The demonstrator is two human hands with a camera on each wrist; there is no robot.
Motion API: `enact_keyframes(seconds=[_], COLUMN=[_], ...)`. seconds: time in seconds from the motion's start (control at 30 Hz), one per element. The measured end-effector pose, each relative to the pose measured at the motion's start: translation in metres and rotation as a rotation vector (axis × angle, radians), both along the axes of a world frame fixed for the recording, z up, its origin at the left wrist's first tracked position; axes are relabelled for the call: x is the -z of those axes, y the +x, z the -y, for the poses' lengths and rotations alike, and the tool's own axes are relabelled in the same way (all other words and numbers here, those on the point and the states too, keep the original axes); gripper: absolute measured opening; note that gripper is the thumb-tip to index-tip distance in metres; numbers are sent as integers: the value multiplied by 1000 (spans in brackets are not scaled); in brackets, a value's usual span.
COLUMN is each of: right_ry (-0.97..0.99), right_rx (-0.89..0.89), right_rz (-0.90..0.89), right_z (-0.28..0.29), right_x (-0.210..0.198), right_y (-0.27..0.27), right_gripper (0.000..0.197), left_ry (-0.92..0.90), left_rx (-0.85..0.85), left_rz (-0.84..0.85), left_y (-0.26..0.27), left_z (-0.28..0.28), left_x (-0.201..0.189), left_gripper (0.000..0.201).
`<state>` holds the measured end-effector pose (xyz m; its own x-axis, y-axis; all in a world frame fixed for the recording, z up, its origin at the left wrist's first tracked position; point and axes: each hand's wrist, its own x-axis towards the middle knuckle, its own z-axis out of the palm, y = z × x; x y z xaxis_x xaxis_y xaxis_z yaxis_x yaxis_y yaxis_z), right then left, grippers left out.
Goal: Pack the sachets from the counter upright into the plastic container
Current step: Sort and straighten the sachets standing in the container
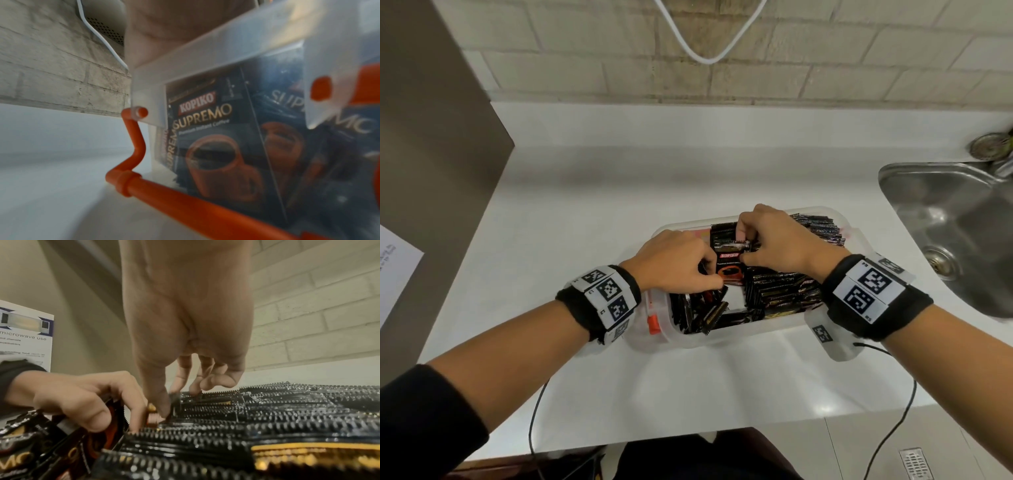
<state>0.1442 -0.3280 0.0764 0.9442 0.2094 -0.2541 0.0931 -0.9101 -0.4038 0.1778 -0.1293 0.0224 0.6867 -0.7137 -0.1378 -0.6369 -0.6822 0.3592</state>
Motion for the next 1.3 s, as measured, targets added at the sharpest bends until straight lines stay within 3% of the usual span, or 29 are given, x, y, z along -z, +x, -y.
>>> enact_keyframes(seconds=[0.13, 0.23, 0.37, 0.57, 0.83, 0.97, 1.1, 1.3], right_ry=[-96, -138, -298, -548, -688, -720, -733, -568], right_rx=[-26, -35, -89, -64, -3, -8, -10, -48], right_rz=[110, 180, 15, -81, -98, -73, -56, -202], right_z=[1, 8, 18, 8, -12, -13, -13, -3], right_x=[-1, 1, 14, 17, 19, 22, 25, 13], right_y=[-3, -5, -6, 3, 7, 5, 7, 15], right_gripper=[41, 70, 104, 119, 110, 99, 87, 122], left_ry=[-1, -3, -4, 26, -5, -78, -102, -81], left_rx=[16, 29, 49, 68, 75, 92, 109, 119], left_rz=[7, 15, 20, 45, 136, 163, 163, 165], left_y=[5, 10, 15, 21, 21, 17, 18, 20], left_z=[8, 14, 22, 31, 34, 32, 33, 32], left_x=[-4, -2, -2, 0, 7, 3, 3, 3], left_gripper=[48, 48, 45, 43, 52, 37, 37, 45])
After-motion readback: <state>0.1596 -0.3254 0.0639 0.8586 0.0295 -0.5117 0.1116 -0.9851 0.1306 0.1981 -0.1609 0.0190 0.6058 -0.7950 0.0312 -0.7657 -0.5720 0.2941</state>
